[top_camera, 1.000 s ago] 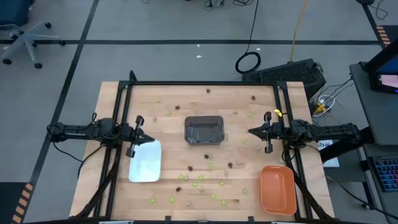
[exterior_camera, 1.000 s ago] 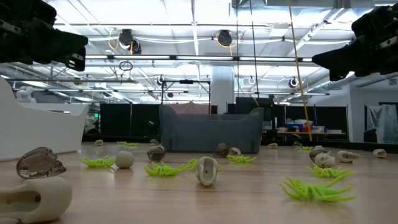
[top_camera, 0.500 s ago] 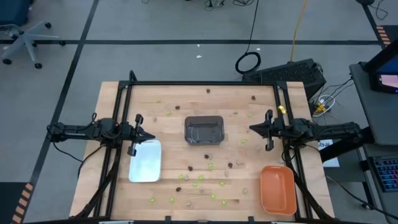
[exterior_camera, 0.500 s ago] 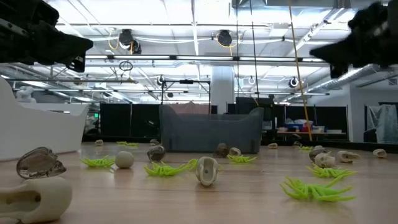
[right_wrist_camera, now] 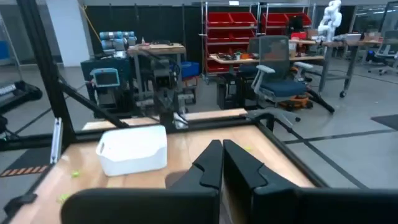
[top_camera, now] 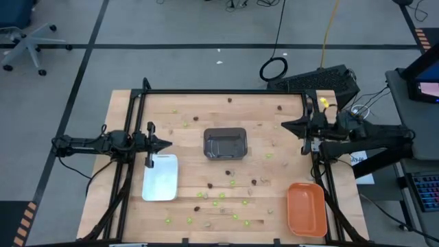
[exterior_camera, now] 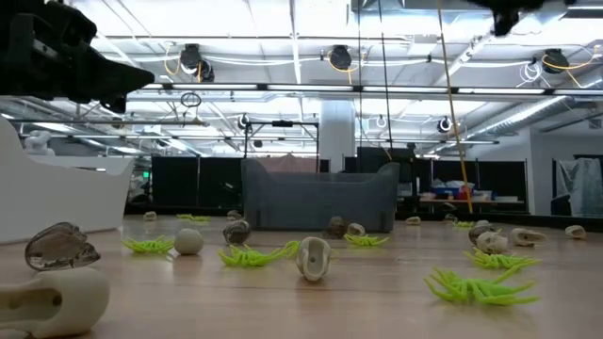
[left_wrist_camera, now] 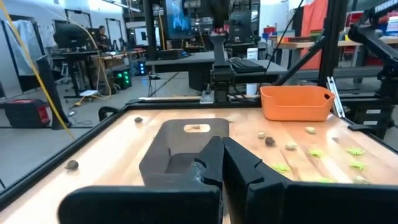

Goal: Sort Halloween decoration
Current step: Put the black skull toy into the black bin

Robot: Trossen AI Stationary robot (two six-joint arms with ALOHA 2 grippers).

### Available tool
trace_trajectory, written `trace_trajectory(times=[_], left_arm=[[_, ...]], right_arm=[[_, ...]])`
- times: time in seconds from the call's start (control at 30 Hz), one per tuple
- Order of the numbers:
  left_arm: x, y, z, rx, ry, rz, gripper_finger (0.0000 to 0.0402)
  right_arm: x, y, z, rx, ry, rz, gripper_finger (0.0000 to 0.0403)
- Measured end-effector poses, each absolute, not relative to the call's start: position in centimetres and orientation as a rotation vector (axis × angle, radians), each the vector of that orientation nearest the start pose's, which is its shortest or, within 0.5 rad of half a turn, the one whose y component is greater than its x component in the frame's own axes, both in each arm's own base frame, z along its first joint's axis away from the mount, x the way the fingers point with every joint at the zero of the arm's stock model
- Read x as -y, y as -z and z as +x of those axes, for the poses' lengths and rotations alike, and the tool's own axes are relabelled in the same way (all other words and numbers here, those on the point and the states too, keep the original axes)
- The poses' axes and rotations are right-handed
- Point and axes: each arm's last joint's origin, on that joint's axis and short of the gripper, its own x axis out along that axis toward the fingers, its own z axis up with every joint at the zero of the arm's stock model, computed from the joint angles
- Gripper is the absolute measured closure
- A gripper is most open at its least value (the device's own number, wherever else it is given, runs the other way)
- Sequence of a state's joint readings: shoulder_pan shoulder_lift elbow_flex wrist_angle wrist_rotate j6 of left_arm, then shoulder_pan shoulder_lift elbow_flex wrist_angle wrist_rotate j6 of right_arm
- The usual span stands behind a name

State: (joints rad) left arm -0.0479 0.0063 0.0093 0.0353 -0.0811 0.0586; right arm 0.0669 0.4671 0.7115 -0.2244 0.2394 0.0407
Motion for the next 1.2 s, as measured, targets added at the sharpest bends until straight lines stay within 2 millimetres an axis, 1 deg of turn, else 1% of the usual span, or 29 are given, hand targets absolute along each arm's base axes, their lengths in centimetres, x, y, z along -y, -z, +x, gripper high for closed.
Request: trace_trajectory(times=[0.1,0.17,0.27,0.4,0.57,0.67,0.73,0.93,1.2], left_arm=[[0.3,-17.0,9.7,0.036,-0.022,0.056,0.0401],[0.4,-16.9,9.7,0.033,0.012,0.057,0.0401],[0.5,-16.8,9.7,0.02,0.051,0.058,0.0401],[0.5,-16.7,9.8,0.01,0.055,0.058,0.0401],[0.5,-16.8,9.8,0.02,0.055,0.059,0.0401],[0.5,-16.9,9.8,0.039,0.053,0.083,0.0401],[0.5,-16.9,9.8,0.031,0.054,0.092,0.0401],[0.5,-16.7,9.8,0.015,0.055,0.093,0.0401],[0.5,-16.7,9.8,0.008,0.055,0.092,0.0401]], right_arm=[[0.0,-36.2,10.7,0.016,0.184,0.034,0.0403],[0.2,-37.2,11.0,0.027,0.245,0.034,0.0403],[0.4,-37.6,11.6,0.019,0.348,0.031,0.0403],[0.5,-36.4,13.1,-0.058,0.428,0.021,0.0396],[0.4,-34.9,15.2,-0.132,0.442,0.053,0.0386],[0.3,-33.6,16.4,-0.186,0.452,0.071,0.0383],[0.3,-33.0,17.3,-0.218,0.484,0.064,0.0383],[0.6,-31.7,19.0,-0.273,0.596,0.078,0.0383],[0.6,-29.1,21.8,-0.406,0.613,0.042,0.0383]])
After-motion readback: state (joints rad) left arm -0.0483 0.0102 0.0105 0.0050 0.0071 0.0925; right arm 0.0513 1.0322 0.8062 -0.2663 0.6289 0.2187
